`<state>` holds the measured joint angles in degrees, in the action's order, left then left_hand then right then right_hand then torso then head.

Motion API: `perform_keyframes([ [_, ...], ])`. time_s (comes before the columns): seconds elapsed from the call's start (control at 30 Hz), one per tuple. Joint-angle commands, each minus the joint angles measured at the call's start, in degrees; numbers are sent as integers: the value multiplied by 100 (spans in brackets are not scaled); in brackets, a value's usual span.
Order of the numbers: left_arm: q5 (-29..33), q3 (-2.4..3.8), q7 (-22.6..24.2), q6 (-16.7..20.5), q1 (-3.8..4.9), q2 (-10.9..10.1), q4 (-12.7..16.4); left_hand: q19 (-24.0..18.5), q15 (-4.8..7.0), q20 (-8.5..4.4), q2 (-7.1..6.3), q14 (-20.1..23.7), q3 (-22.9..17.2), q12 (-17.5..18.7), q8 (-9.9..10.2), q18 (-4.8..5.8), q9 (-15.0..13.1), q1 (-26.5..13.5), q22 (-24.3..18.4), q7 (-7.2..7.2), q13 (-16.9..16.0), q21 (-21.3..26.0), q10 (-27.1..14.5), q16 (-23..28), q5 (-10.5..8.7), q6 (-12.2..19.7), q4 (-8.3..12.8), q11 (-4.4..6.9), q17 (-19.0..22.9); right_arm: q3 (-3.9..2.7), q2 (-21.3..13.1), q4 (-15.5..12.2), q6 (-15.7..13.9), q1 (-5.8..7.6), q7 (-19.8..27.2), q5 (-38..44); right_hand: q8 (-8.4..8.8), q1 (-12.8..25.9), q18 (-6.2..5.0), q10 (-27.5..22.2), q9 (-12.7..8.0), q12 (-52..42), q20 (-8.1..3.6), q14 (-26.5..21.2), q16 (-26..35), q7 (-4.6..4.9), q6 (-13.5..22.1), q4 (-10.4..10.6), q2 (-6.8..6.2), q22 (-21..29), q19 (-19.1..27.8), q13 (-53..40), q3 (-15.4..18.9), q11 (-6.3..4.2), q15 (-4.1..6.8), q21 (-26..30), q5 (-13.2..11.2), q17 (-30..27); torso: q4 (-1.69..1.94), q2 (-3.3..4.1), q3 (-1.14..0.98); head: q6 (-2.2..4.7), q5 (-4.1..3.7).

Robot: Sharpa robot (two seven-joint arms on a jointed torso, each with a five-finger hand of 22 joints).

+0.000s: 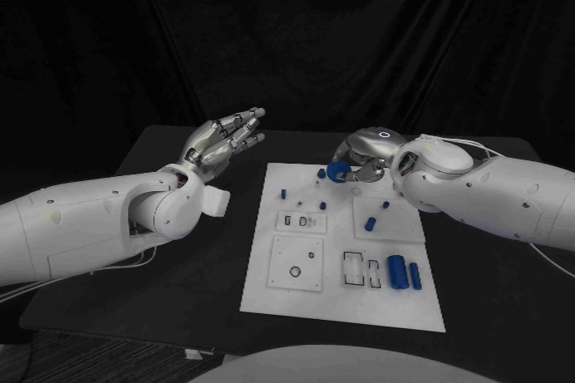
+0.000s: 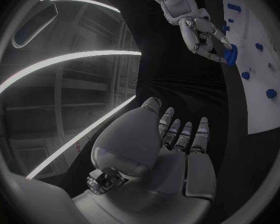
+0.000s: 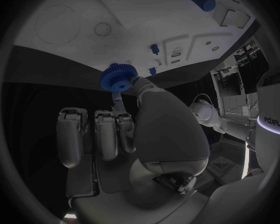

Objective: Assemble the parts on the task board

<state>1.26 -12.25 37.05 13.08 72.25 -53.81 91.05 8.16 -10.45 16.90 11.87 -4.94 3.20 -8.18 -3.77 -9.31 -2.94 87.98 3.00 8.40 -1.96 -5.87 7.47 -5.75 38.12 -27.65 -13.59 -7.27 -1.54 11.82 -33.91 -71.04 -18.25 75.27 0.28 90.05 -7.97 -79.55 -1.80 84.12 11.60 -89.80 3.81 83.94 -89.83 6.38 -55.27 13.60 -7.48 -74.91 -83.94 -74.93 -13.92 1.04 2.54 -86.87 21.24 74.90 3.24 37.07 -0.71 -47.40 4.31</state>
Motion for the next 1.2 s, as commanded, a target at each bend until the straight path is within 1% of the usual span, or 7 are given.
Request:
perform_keyframes([
  [0.03,-4,6,45,-68,-6,21,-1,33,-32,-13,12,-11,-52,-38,-31,-9,-2,67,6,16,-9,-22,7,-33,27,-3,5,-25,-5,-4,128,44,229,10,-14,1,15,27,59,588,97,-20,34,606,-17,-7,-4,6,-8,-1259,-307,-1507,-14,36,-41,29,-30,1510,4,5,-5,-16,-26],
  [0.13,-4,6,41,-75,-6,29,-6,33,-32,-13,12,-11,-52,-38,-31,-9,-2,67,6,16,-9,-22,7,-33,27,-3,5,-25,-5,-4,252,123,305,-3,-5,1,21,30,58,588,95,-20,36,606,-17,-4,4,6,-7,-1258,-305,-1507,-15,37,-43,32,-41,1510,10,7,-6,-22,-37],
  [0.43,-4,6,26,-88,-6,44,-15,33,-32,-13,12,-11,-52,-38,-31,-9,-2,67,6,16,-9,-22,7,-33,27,-3,5,-25,-5,-4,606,506,491,-109,21,1,49,35,55,588,88,-20,45,606,-17,7,39,-1,-2,-1252,-297,-1507,-18,47,-51,42,-91,1510,-10,11,-9,-36,-20],
  [0.63,-4,6,23,-94,-6,49,-16,34,-36,-13,8,-12,-64,-40,-33,-7,-3,71,6,16,-9,-22,8,-35,34,-10,13,-26,-5,-4,803,760,606,-176,35,1,66,32,54,588,83,-20,50,606,-17,13,62,-11,1,-1251,-295,-1507,-22,52,-57,45,-112,1510,-5,16,-17,-38,-32],
  [0.77,-4,6,24,-100,-6,52,-17,34,-36,-13,8,-12,-64,-40,-33,-7,-3,71,6,16,-9,-22,8,-35,34,-10,13,-26,-5,-4,920,918,651,-216,45,1,81,24,53,588,78,-20,53,606,-17,17,81,-23,2,-1248,-291,-1507,-27,52,-59,50,-123,1510,-7,11,-16,-57,-43],
  [0.97,-4,6,29,-103,-6,56,-17,39,-38,-13,4,-14,-72,-41,-32,-5,-2,74,7,16,-9,-25,7,-37,40,-3,19,-26,-6,-5,1040,1083,643,-252,79,1,103,13,51,588,71,-20,58,606,-17,24,110,-42,0,-1245,-286,-1507,-32,55,-62,56,-134,1510,-8,9,-14,-63,-42],
  [1.2,-4,6,29,-107,-7,60,-24,39,-38,-13,4,-14,-72,-41,-32,-5,-2,74,7,16,-9,-25,7,-37,40,-3,19,-26,-6,-5,1109,1152,622,-262,123,1,173,2,50,588,45,-20,61,606,-17,28,215,-76,4,-1247,-285,-1507,-46,42,-57,58,-152,1510,-12,8,-11,-68,-35],
])
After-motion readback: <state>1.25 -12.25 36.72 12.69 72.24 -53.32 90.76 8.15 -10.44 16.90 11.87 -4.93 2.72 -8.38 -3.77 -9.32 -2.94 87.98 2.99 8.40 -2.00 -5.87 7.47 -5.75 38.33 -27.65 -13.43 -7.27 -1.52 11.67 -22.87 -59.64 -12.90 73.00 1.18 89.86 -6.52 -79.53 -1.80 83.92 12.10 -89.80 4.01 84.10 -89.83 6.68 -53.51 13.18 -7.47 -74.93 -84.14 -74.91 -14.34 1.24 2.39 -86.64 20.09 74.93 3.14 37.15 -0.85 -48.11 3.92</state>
